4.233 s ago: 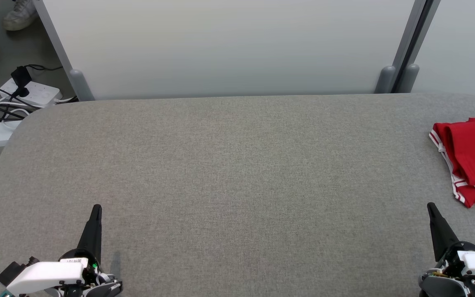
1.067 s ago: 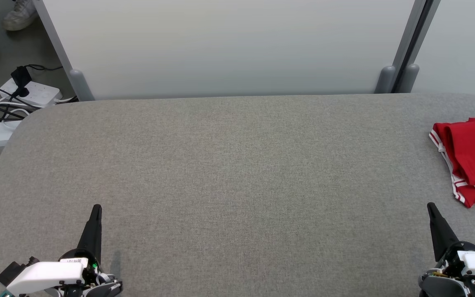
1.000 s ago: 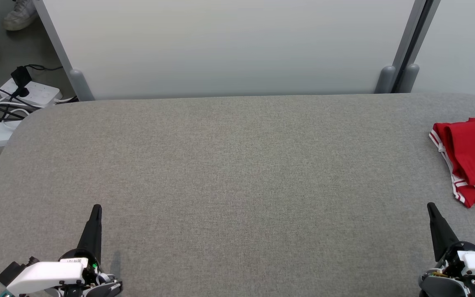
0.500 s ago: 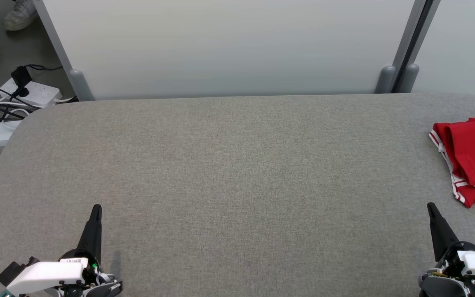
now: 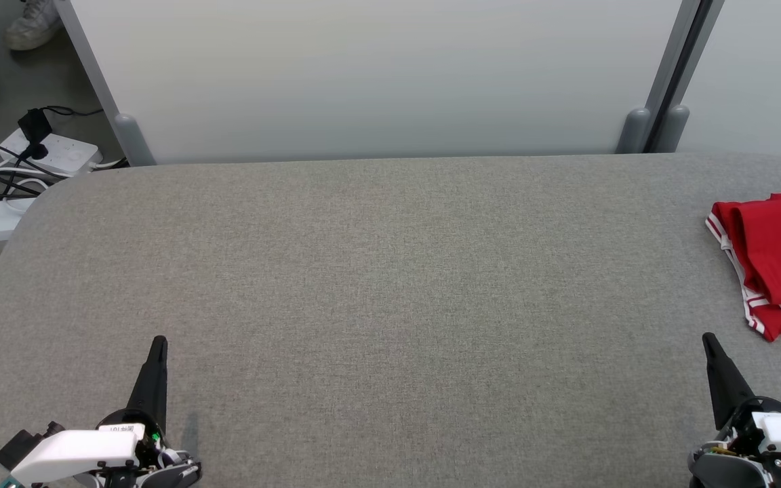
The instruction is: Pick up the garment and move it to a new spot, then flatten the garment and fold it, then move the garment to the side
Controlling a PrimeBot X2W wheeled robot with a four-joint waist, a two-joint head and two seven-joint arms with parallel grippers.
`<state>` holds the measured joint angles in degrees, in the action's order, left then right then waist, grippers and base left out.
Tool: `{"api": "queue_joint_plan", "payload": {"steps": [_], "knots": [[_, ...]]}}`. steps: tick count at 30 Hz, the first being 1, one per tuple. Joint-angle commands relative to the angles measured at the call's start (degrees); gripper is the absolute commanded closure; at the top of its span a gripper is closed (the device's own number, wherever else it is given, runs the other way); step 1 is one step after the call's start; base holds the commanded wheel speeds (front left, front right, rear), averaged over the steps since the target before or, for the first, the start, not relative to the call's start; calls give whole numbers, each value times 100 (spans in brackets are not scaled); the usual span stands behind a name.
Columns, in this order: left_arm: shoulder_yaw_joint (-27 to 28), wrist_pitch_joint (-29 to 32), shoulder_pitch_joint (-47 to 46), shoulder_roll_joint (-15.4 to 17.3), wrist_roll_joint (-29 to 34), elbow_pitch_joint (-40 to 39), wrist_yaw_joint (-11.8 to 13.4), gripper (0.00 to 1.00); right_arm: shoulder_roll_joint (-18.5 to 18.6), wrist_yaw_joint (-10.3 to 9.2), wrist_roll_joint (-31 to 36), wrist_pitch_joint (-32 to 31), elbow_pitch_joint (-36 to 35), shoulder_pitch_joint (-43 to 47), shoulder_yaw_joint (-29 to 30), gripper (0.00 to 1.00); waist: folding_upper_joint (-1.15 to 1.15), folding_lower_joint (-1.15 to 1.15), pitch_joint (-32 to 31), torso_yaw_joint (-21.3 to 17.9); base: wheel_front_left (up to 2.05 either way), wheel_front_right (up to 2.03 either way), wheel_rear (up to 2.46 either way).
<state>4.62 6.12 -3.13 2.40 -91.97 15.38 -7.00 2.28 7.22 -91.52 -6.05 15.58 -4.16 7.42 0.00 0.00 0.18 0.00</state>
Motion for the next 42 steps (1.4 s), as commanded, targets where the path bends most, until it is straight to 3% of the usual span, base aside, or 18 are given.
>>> {"api": "queue_joint_plan", "payload": {"steps": [1,42], "knots": [[189,35,-306,48,-20,-134,-48,100,60,26,-65,-43,-156,-202,-91,100,0,0,0,0,0,0,0],[189,35,-306,48,-21,-134,-48,100,60,26,-65,-43,-156,-202,-91,100,0,0,0,0,0,0,0]]}}
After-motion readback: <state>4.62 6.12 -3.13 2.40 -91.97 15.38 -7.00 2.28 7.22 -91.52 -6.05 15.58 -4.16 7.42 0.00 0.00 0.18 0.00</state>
